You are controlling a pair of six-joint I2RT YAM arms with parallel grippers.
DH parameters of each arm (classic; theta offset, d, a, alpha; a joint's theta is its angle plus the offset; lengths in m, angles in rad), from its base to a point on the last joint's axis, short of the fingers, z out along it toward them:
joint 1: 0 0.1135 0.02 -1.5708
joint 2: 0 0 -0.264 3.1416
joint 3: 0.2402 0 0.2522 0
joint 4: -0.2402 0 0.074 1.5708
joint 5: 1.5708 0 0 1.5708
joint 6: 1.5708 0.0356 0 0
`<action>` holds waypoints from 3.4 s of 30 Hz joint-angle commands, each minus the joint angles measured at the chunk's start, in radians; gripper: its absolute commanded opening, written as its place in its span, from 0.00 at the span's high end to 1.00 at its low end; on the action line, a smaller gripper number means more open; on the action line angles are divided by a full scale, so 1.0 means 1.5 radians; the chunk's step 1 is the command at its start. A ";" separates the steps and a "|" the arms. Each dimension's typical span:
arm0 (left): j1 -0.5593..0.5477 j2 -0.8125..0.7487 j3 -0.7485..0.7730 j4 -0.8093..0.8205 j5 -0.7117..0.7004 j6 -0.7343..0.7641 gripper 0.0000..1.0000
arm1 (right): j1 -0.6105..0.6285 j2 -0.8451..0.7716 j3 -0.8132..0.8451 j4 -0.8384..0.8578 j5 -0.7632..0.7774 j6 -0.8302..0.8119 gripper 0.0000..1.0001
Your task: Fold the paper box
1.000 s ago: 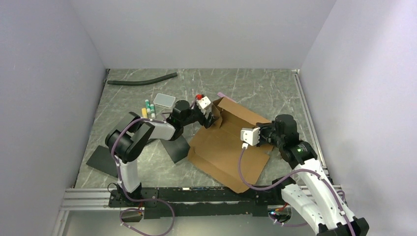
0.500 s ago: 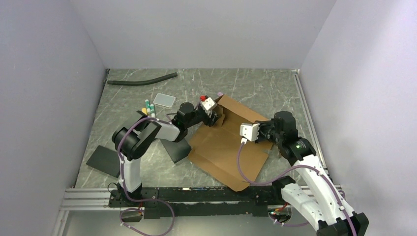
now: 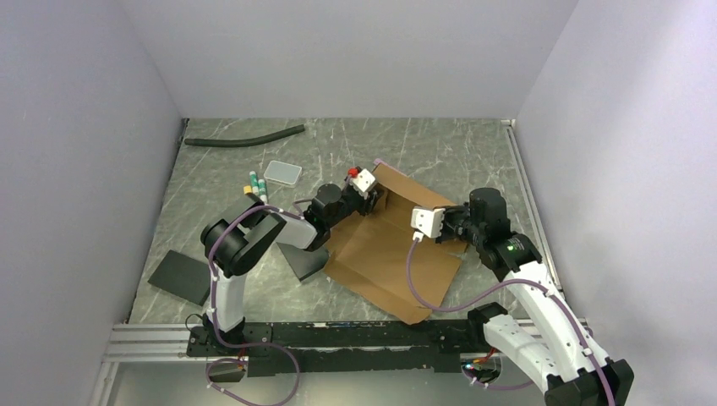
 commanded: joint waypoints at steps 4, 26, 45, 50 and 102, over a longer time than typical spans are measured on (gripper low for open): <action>-0.013 0.000 0.013 0.064 -0.102 -0.036 0.70 | 0.012 0.001 -0.004 -0.055 -0.060 0.047 1.00; -0.057 0.012 0.030 0.003 -0.284 -0.018 0.60 | 0.012 0.028 0.039 -0.063 -0.080 0.166 1.00; -0.066 0.063 0.000 0.105 -0.340 0.036 0.63 | 0.012 0.040 0.050 -0.048 -0.091 0.259 1.00; -0.065 0.058 0.005 0.114 -0.342 0.037 0.59 | 0.012 0.044 0.052 -0.050 -0.089 0.256 1.00; -0.083 -0.095 0.015 -0.241 -0.536 -0.229 1.00 | 0.009 0.121 0.165 0.001 -0.022 0.255 0.35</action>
